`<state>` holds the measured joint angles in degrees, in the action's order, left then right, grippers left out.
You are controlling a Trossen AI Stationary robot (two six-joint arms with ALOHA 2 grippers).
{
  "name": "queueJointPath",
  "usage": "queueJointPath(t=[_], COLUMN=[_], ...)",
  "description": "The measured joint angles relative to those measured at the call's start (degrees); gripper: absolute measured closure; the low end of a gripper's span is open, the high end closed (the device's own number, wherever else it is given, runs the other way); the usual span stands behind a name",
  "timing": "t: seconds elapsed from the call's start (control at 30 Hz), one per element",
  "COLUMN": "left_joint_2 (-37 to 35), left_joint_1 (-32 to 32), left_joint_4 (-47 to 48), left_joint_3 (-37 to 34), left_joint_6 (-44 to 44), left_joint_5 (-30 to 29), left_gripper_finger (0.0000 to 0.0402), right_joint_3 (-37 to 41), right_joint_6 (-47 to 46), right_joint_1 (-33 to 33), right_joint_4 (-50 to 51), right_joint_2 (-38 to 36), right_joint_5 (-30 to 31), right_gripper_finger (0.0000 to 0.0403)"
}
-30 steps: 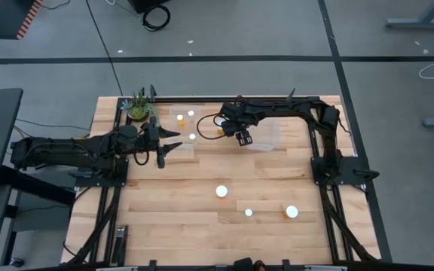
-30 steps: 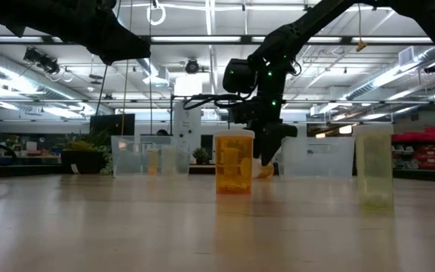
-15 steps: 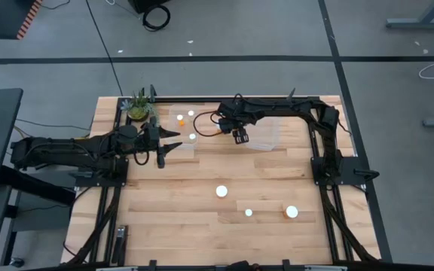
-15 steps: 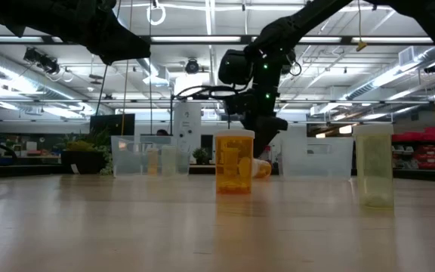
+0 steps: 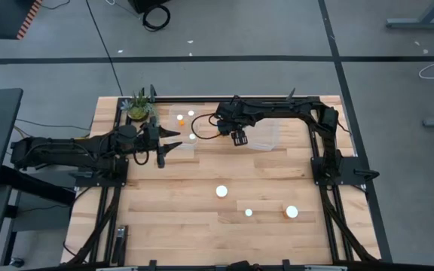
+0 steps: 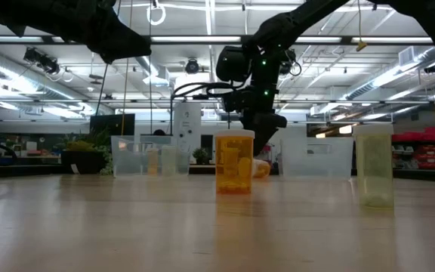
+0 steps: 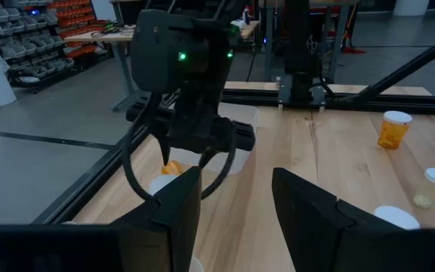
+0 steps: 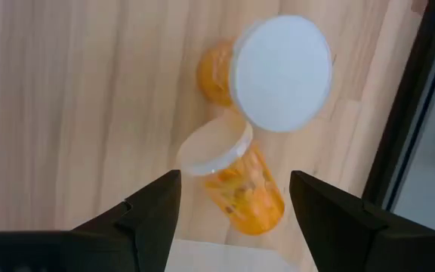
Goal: Pick and place medicine bottles into bin by pill shape (circle, oval)
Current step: Put the large orange pill bottle into the right transparent bin
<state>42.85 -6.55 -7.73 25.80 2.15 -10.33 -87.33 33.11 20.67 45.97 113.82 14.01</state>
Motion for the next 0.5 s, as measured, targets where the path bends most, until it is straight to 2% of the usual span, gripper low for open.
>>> queueJointPath(t=[0.13, 0.27, 0.5], left_joint_2=[0.00, 0.00, 0.00], left_joint_1=[0.00, 0.01, 0.00], left_joint_4=[0.00, 0.66, 1.48], left_joint_3=[0.00, 0.00, 0.00], left_joint_6=[-0.02, -0.02, -0.04], left_joint_5=[0.00, 0.00, 0.00], left_gripper_finger=[0.0230, 0.0230, 0.0230], right_joint_3=[-2.03, -5.23, -5.24], right_joint_6=[-3.11, -8.29, -14.29], right_joint_1=[0.42, 0.28, 0.86], right_joint_4=[0.20, -0.66, -10.37], right_joint_2=[0.09, 0.07, 0.07], right_joint_5=[0.20, -4.22, -8.76], right_gripper_finger=[0.0147, 0.0155, 0.0151])
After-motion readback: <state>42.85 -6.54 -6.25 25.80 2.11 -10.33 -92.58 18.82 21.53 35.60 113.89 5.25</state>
